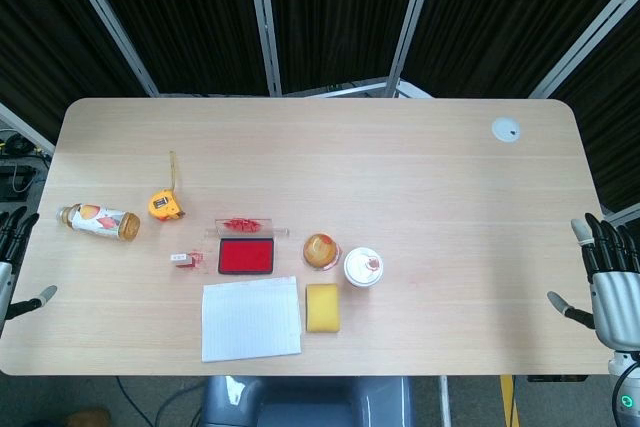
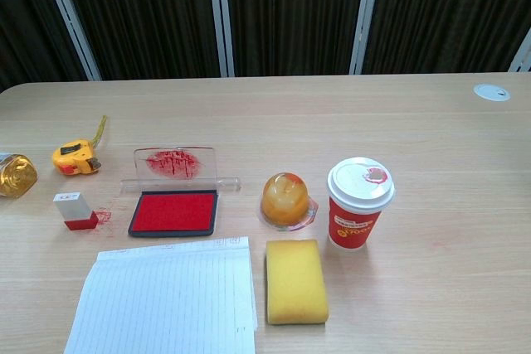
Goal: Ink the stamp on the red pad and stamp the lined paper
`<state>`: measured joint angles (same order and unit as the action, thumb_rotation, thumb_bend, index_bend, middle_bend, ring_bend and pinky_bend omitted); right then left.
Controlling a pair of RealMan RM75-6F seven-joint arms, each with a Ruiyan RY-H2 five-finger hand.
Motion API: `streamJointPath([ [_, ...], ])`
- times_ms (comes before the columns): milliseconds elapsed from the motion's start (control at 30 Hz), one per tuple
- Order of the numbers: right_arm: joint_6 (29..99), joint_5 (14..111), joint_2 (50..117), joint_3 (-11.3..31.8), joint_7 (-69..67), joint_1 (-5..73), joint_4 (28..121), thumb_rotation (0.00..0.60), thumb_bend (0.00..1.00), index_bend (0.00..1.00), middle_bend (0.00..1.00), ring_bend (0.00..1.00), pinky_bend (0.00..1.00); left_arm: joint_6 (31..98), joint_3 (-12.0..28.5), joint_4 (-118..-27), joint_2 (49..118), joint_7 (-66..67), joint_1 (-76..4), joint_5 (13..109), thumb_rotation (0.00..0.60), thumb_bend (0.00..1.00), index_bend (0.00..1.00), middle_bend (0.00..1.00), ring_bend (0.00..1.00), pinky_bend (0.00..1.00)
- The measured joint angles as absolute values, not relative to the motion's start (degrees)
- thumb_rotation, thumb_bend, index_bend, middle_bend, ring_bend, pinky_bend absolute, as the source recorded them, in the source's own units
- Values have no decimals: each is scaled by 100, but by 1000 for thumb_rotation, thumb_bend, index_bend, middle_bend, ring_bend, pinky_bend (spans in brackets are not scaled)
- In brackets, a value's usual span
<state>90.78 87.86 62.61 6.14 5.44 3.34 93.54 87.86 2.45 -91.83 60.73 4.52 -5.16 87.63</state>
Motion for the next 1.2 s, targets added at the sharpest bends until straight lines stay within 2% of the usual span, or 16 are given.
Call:
streamJointPath([
  [200,9069,8775,6262,602,574,325,9353,600,0,0,0,0,0,8758,241,-9157,6087,498,-514,8743,600,0,0,0,0,2],
  [233,9065,8771,6261,603,573,325,9360,600,0,0,0,0,0,8748,237,-9143,6096,504,-517,8745,600,0,0,0,13,34],
  [300,9071,8775,6254,606,572,325,9384,600,0,0,0,0,0,8717,231,-9092,6122,526,-539,8767,600,0,0,0,122,202],
  [367,9101,8792,6248,614,583,323,9411,600,0,0,0,0,0,8661,236,-9024,6186,562,-589,8787,600,0,0,0,358,500],
  [433,9127,8804,6243,627,591,322,9448,600,0,0,0,0,0,8575,242,-9003,6226,589,-635,8780,600,0,0,0,523,663],
  [467,9137,8807,6240,633,598,322,9472,600,0,0,0,0,0,8496,251,-9003,6253,611,-674,8758,600,0,0,0,597,718],
  [533,9142,8809,6238,641,628,325,9485,600,0,0,0,0,0,8334,283,-9011,6311,689,-755,8677,600,0,29,0,681,778],
  [600,9105,8778,6247,646,658,338,9479,600,0,0,0,0,0,8095,343,-9034,6422,890,-879,8498,600,0,101,20,741,818],
  [767,8959,8661,6306,673,731,404,9421,600,0,0,0,0,0,7257,505,-9090,6879,1503,-1311,7876,600,0,304,199,835,879],
  [833,8927,8646,6331,677,775,423,9405,600,0,0,0,0,0,7024,552,-9068,7101,1658,-1470,7696,600,4,350,258,852,894],
  [1067,8802,8509,6420,690,932,473,9305,600,0,0,0,0,0,6490,679,-8558,7906,1730,-1922,7339,600,93,451,360,863,903],
  [1200,8791,8409,6436,716,946,469,9248,600,0,0,0,0,0,6332,701,-8197,8193,1682,-2074,7251,600,111,467,407,863,903],
])
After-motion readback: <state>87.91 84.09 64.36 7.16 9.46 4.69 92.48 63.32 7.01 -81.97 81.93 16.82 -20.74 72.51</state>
